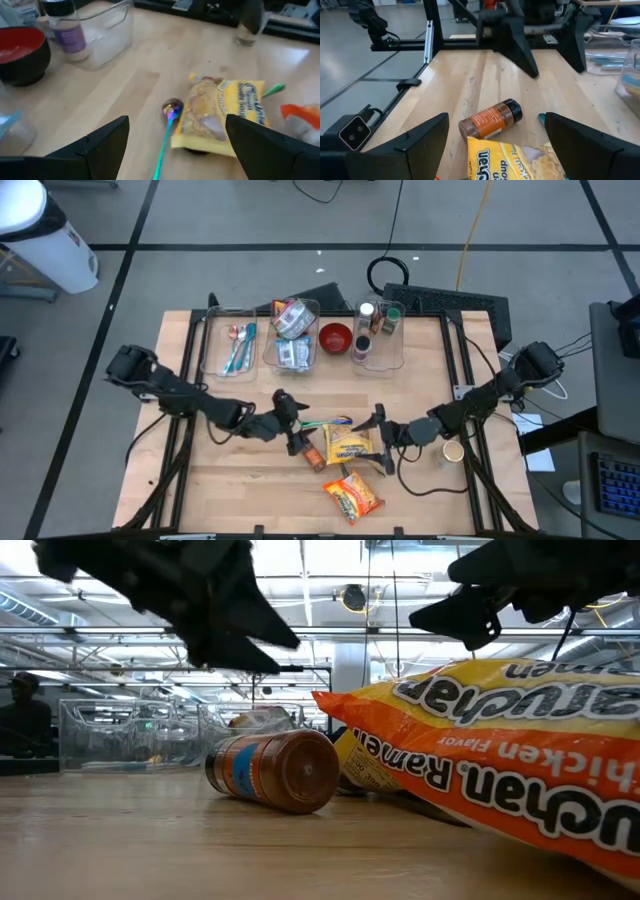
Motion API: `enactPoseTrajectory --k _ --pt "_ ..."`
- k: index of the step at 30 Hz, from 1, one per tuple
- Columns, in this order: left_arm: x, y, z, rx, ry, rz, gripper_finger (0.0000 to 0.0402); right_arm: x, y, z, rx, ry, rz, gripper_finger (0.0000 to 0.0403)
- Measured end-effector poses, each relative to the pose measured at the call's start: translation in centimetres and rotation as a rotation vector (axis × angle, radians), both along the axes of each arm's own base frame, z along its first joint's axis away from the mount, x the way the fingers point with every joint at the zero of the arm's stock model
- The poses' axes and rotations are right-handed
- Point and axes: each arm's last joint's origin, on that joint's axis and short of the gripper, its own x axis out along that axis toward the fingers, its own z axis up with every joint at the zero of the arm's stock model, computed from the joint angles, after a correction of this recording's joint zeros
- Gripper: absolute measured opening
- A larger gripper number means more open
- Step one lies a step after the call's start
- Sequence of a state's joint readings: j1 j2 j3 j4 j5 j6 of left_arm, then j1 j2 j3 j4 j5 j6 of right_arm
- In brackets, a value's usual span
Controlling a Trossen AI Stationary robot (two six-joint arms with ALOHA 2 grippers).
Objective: Pick & Place Food Item
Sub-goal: Put the yellow noodle pack into the middle transparent bin
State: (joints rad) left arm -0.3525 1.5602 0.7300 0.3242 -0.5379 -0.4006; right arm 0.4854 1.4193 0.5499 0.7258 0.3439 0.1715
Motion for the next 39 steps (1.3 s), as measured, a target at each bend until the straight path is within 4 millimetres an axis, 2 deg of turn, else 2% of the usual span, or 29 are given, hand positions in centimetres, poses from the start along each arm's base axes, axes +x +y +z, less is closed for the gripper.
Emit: enactPoseTrajectory --k 3,11,20,29,34,39 --pt "0.9 0.7 -0.6 -0.015 -0.008 -0.048 0.0340 0.1 -0.2 -0.1 -0.007 0.009 -0.009 0.0320" --pt "1.8 3.1 -1.3 -0.085 0.034 -0.096 0.0340 0.7 -1.8 -0.2 -0.031 0.017 -0.061 0.0320" --pt "1.7 6.5 -2.3 -0.142 0.155 -0.078 0.0340 1.5 -4.2 -0.2 -0.100 0.021 -0.138 0.0320" --pt "2.2 9.0 -3.4 -0.096 0.192 -0.122 0.0340 2.2 -6.8 -0.1 -0.143 0.015 -0.169 0.0320" --pt "2.5 10.1 -3.9 -0.102 0.193 -0.161 0.0340 2.5 -8.4 -0.2 -0.130 0.022 -0.176 0.0320" --pt "2.8 10.2 -4.3 -0.109 0.189 -0.229 0.0340 2.7 -9.7 0.0 -0.114 0.010 -0.177 0.0320"
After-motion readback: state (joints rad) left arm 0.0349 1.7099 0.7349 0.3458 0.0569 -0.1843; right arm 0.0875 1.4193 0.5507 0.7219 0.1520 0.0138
